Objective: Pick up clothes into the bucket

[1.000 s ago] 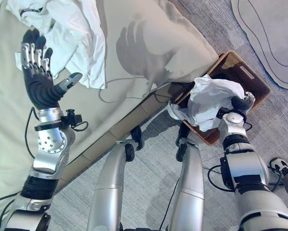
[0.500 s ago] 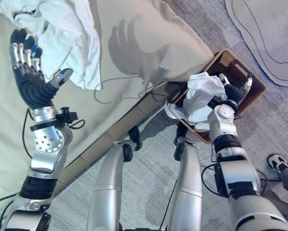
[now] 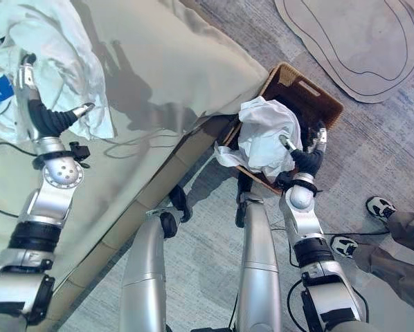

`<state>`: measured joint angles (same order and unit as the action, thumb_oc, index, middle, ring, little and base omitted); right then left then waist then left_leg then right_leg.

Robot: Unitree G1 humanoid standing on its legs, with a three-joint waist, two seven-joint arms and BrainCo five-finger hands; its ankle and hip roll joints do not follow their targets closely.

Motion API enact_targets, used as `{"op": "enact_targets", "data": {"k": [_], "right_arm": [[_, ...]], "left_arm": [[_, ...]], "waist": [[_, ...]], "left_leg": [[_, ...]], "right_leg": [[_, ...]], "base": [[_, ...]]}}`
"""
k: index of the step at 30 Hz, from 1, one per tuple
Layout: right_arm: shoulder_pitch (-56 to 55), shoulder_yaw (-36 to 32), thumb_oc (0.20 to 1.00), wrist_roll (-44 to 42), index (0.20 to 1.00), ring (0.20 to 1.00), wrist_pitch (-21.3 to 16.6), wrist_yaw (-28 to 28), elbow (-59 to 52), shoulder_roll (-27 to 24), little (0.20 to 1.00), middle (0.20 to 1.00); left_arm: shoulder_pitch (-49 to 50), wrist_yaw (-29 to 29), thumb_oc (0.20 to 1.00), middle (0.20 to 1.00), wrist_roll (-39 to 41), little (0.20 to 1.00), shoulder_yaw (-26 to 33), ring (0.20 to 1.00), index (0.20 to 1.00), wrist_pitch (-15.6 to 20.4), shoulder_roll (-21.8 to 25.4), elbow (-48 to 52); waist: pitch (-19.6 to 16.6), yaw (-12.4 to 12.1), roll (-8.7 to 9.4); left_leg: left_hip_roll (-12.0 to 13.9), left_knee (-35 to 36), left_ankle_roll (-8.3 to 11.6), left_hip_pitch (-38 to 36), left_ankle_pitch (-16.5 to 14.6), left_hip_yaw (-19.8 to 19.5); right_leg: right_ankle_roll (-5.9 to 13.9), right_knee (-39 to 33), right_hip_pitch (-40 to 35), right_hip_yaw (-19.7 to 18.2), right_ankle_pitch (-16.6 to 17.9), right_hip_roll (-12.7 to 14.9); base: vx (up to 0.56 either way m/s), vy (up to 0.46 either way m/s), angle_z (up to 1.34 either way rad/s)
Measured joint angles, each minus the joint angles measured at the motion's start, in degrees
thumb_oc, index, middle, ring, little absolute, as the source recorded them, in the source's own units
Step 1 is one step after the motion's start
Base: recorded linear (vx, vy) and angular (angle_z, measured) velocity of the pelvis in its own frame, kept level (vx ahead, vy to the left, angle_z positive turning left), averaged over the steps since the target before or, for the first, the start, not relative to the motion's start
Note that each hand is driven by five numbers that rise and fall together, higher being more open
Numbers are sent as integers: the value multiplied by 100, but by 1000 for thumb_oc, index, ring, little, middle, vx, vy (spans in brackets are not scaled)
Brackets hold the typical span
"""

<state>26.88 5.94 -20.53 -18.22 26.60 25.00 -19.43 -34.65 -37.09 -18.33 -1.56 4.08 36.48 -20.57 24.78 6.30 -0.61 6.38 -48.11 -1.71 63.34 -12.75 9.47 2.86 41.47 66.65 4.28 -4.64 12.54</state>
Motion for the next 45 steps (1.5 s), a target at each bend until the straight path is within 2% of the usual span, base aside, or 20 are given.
{"op": "enact_targets", "data": {"k": [3, 11, 13, 19, 20, 21, 22, 25, 27, 33, 36, 40, 43, 45], "right_arm": [[-301, 182, 1000, 192, 1000, 1000, -30, -327, -367, -20, 1000, 1000], [-629, 226, 1000, 178, 1000, 1000, -144, -854, -694, -203, 1000, 1000], [-628, 391, 1000, 79, 1000, 1000, -170, -946, -707, -232, 1000, 1000], [-728, 455, 1000, -46, 1000, 1000, -182, -1047, -705, -220, 1000, 1000], [-748, 463, 1000, -64, 1000, 1000, -182, -1093, -721, -222, 1000, 1000], [-759, 466, 1000, -74, 1000, 1000, -182, -1110, -733, -226, 1000, 1000], [-773, 466, 1000, -114, 1000, 1000, -182, -1136, -748, -229, 1000, 1000], [-828, 451, 1000, -165, 1000, 1000, -182, -1194, -812, -237, 1000, 1000], [-836, 454, 1000, -163, 1000, 1000, -183, -1237, -812, -236, 1000, 1000], [-836, 464, 1000, -162, 1000, 1000, -186, -1256, -813, -235, 1000, 1000], [-837, 462, 1000, -159, 1000, 1000, -190, -1251, -812, -230, 1000, 1000], [-831, 426, 1000, -74, 1000, 1000, -189, -1217, -785, -230, 1000, 1000], [-784, 361, 1000, 140, 1000, 1000, -187, -1096, -787, -234, 1000, 1000], [-785, 259, 1000, 300, 1000, 1000, -186, -1001, -793, -235, 1000, 1000]], "left_arm": [[-155, -2, 1000, 1000, -120, 1000, -127, 1000, 1000, -116, 259, -822], [-532, 13, 1000, 1000, -354, 1000, -411, 1000, 1000, -473, 567, -1601], [-991, 94, 1000, 1000, -340, 1000, -742, 1000, 1000, -588, 707, -2420], [-1206, 543, 1000, 1000, -353, 1000, -1196, 1000, 1000, -703, 1001, -2580], [-1233, 628, 944, 944, -354, 944, -1195, 944, 944, -715, 1023, -2588], [-1235, 657, 944, 944, -354, 944, -1196, 944, 944, -714, 1039, -2588], [-1233, 721, 200, 200, -355, 200, -1223, 200, 200, -705, 1073, -2580], [-1102, 815, 200, 200, -397, 200, -1253, 200, 200, -650, 1241, -2211], [-1059, 852, 200, 200, -595, 200, -1295, 200, 200, -438, 1394, -2123], [-1040, 853, 200, 200, -714, 200, -1310, 200, 200, -226, 1399, -2057], [-605, 841, 200, 200, -789, 200, -1163, 200, 200, -114, 1377, -1326], [109, 796, 200, 200, -789, 200, -556, 200, 200, 91, 910, -599], [581, 761, 200, 200, -784, 200, -366, 200, 200, 189, 651, -176], [1130, 721, 200, 200, -771, 200, -2, 200, 200, 376, 319, 723]], "waist": [[-82, 69, 120], [-92, 88, 138], [-108, 144, 166], [-161, 230, 259], [-167, 231, 269], [-167, 228, 269], [-167, 222, 269], [-167, 210, 269], [-167, 204, 269], [-167, 200, 268], [-166, 172, 267], [-164, 42, 263], [-164, -60, 263], [-163, -109, 262]], "left_leg": [[40, -9, 11, 54, -4, 22], [75, -62, 30, 134, -21, 35], [87, -81, 34, 145, -25, 38], [106, -87, 42, 157, -30, 53], [116, -87, 45, 157, -32, 54], [121, -87, 46, 158, -32, 54], [127, -87, 48, 158, -34, 53], [129, -67, 51, 164, -34, 49], [128, -55, 54, 163, -36, 50], [121, -40, 54, 161, -36, 50], [119, -31, 55, 146, -36, 51], [121, -4, 57, 113, -36, 56], [118, 0, 57, 105, -36, 54], [109, 14, 57, 102, -35, 54]], "right_leg": [[-23, -22, 71, -17, 26, -49], [-21, -33, 127, -33, 92, -76], [-28, -35, 132, -40, 97, -83], [-10, -53, 147, -45, 92, -93], [-10, -59, 147, -47, 92, -104], [-11, -60, 147, -47, 92, -110], [-12, -59, 148, -47, 93, -116], [-24, -61, 158, -47, 99, -122], [-33, -72, 158, -47, 104, -122], [-43, -66, 158, -46, 103, -117], [-45, -53, 157, -46, 101, -116], [-75, -44, 156, -47, 81, -117], [-84, -24, 155, -46, 73, -115], [-87, -20, 155, -46, 70, -104]], "base": [[-23, 22, -6], [-4, 2, -2], [0, 0, 0], [1, 1, -1], [0, 0, 0], [0, 0, 0], [0, 0, 0], [0, 0, 0], [0, 0, 0], [0, 0, 0], [0, 0, 0], [0, 0, 0], [0, 0, 0], [0, -10, 2]]}}
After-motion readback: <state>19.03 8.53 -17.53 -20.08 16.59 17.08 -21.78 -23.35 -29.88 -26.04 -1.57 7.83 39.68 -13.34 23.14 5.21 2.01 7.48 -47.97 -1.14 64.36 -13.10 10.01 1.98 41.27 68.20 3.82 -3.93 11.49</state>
